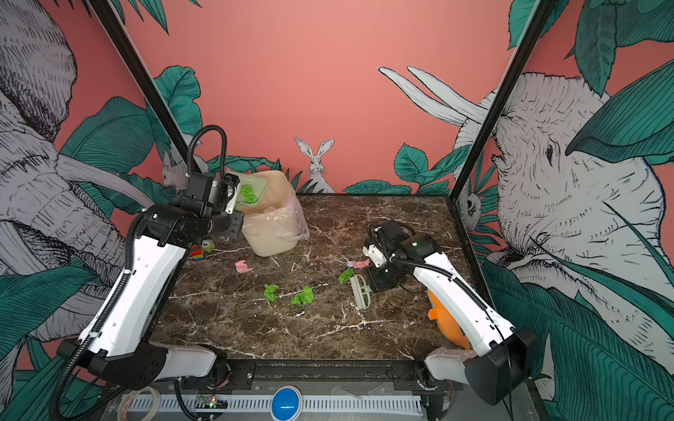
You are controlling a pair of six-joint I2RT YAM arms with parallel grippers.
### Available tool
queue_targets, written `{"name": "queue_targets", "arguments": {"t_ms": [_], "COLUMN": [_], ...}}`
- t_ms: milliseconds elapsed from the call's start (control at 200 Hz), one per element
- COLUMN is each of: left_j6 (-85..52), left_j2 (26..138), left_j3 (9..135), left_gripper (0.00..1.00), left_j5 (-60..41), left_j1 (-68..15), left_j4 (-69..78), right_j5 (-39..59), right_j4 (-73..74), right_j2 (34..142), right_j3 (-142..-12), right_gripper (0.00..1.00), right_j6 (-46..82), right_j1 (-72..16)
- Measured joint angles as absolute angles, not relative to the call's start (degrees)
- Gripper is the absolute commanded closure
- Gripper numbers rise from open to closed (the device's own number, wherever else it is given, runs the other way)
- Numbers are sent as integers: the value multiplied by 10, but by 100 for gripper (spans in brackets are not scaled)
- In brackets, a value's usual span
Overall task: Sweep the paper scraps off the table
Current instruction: 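Lift the dustpan to the bin with the left gripper while the right raises the brush, then tip the dustpan over the cream bin with the left gripper to empty it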
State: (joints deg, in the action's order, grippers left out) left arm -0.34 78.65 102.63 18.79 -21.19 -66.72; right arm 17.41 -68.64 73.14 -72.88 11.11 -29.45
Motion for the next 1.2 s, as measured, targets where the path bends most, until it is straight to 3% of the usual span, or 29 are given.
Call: {"name": "queue_targets", "arguments": {"t_ms": [680,1195], "left_j6": [113,219], "left_j2": [912,962], "left_j3": [1079,1087], "left_gripper": [100,100], "left_j5": [319,523], "left_j1": [-196,-291], "left_j4": [-703,-721], "right_j5": [174,178], "right_j4": [-712,-717], "right_j2": [723,723], "right_j3": [-728,-728], "right_gripper": [100,100], "right_j6": [109,103], "right_j1": [-293,-292]}}
